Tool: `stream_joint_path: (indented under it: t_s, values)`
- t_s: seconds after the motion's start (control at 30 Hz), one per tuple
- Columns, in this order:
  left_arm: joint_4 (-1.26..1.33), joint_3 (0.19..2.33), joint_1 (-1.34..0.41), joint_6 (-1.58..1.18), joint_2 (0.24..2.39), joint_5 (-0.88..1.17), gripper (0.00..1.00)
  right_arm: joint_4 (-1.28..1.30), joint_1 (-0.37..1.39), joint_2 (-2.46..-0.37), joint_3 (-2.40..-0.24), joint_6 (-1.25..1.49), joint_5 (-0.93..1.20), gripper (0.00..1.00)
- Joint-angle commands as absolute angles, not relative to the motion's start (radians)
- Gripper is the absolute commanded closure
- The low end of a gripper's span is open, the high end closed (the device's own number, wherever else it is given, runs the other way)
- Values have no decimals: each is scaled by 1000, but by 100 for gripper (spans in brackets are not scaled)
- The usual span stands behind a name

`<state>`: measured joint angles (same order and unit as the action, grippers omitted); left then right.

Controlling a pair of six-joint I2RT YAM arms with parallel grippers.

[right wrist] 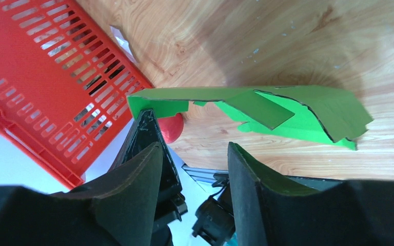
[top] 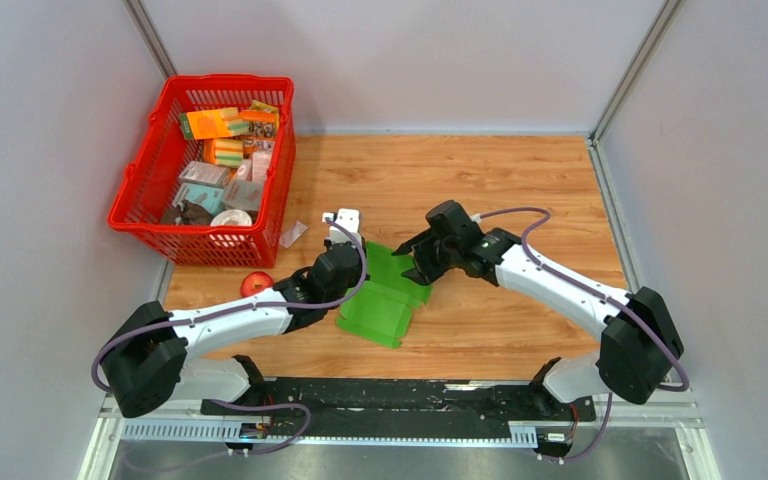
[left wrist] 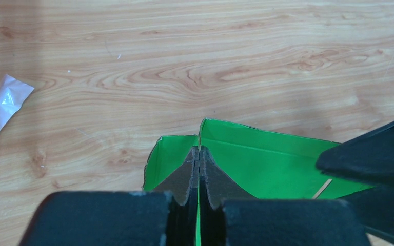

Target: Fold the paper box

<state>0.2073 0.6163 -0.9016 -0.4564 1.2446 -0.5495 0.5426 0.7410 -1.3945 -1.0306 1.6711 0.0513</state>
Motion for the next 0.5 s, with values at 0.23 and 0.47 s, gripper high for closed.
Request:
stream_joint_path:
  t_s: [0.23, 0.47]
  values:
    - [298, 583, -919, -492, 1201, -670, 100, 640, 782, -1471, -1166, 1933, -123, 54]
    - [325, 558, -922, -508, 1195, -692, 100, 683, 782, -1551, -1249, 1973, -141, 51]
